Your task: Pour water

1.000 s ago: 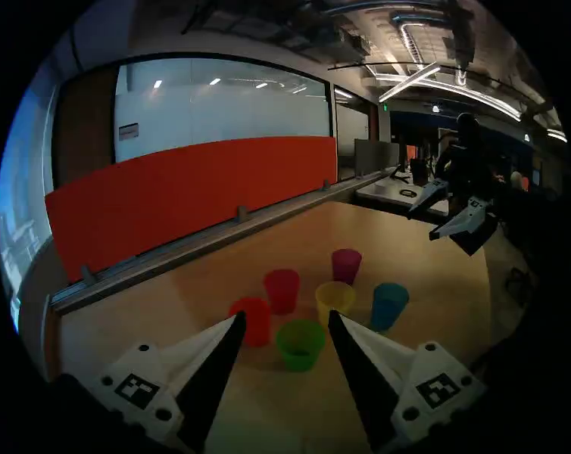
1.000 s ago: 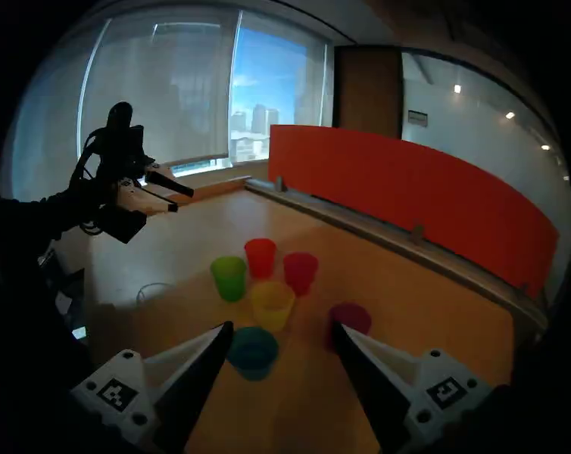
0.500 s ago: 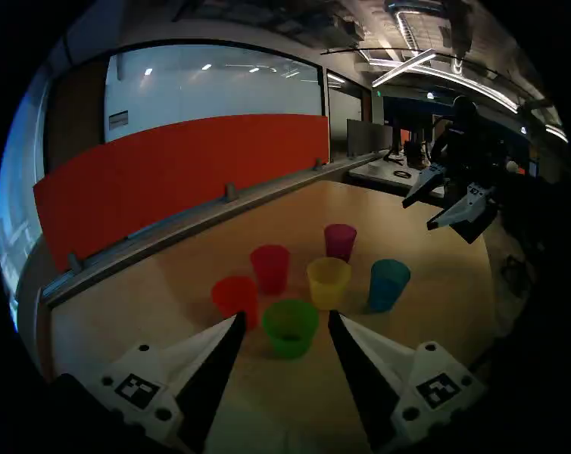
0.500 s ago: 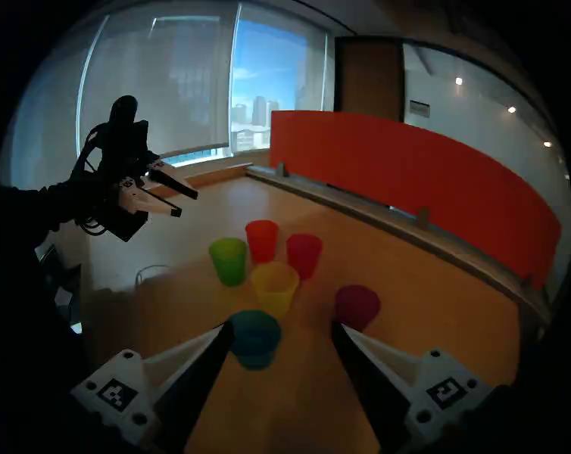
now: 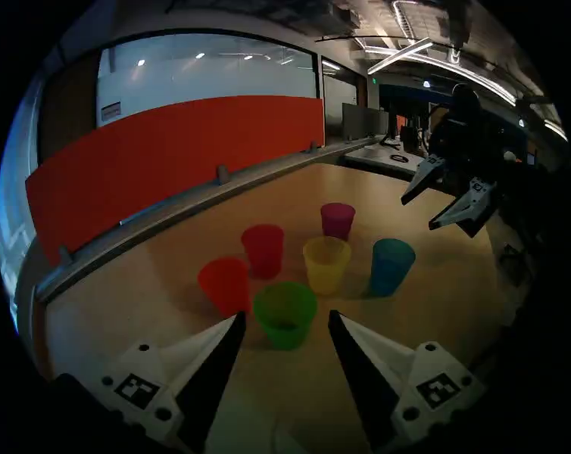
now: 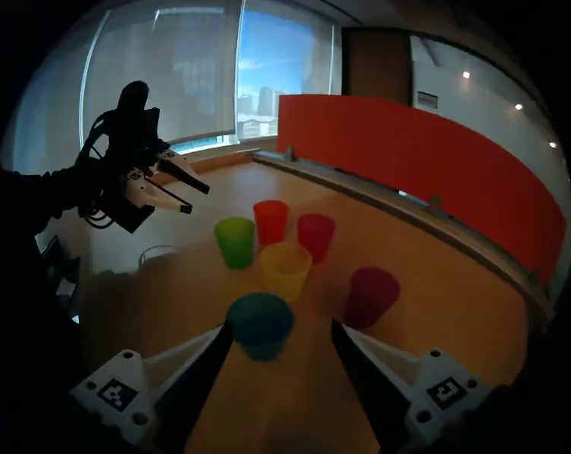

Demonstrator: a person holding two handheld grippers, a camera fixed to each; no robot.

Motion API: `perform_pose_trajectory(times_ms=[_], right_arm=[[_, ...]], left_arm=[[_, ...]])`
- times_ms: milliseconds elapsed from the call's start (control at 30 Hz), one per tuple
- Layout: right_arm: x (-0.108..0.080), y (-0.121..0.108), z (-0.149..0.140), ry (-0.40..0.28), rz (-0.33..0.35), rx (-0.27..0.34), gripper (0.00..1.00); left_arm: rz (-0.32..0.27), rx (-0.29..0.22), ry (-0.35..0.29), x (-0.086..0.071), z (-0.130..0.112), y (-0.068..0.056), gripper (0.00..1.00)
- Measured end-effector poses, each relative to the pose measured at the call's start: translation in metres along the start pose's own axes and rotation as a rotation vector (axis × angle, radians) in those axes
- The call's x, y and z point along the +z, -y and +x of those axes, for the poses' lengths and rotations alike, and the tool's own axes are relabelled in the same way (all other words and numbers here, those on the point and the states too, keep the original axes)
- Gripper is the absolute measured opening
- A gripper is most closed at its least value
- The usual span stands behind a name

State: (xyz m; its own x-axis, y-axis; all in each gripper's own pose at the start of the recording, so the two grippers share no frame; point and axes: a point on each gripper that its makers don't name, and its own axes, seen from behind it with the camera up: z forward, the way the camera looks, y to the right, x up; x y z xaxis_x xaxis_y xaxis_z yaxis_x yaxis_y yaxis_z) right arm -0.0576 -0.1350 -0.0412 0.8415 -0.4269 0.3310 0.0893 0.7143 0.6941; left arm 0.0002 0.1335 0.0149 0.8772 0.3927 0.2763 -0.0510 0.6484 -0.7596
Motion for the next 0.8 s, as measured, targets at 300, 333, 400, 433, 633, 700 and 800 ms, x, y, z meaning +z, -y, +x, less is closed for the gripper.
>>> perform_pose_trajectory(times_ms=[300, 333, 400, 433, 633, 700, 800], right_arm=[[0.013, 0.004, -0.014, 0.02, 0.002, -0.012, 1.0], [0.014, 0.005, -0.016, 0.023, 0.006, -0.011, 0.99], [0.016, 0.007, -0.019, 0.03, 0.012, -0.01, 0.99], [0.018, 0.008, -0.02, 0.033, 0.013, -0.009, 0.99], [0.024, 0.01, -0.028, 0.046, 0.021, -0.004, 1.0], [0.027, 0.011, -0.03, 0.051, 0.025, -0.003, 0.99], [0.031, 0.012, -0.034, 0.061, 0.031, -0.001, 1.0]], left_arm=[[-0.014, 0.029, 0.051, 0.012, -0.021, -0.006, 0.8], [-0.018, 0.029, 0.056, 0.014, -0.023, -0.007, 0.8], [-0.024, 0.029, 0.064, 0.017, -0.026, -0.009, 0.8], [-0.026, 0.027, 0.067, 0.018, -0.027, -0.009, 0.8], [-0.025, 0.024, 0.089, 0.025, -0.037, -0.007, 0.8], [-0.027, 0.024, 0.098, 0.028, -0.04, -0.007, 0.8], [-0.032, 0.027, 0.109, 0.032, -0.045, -0.007, 0.8]])
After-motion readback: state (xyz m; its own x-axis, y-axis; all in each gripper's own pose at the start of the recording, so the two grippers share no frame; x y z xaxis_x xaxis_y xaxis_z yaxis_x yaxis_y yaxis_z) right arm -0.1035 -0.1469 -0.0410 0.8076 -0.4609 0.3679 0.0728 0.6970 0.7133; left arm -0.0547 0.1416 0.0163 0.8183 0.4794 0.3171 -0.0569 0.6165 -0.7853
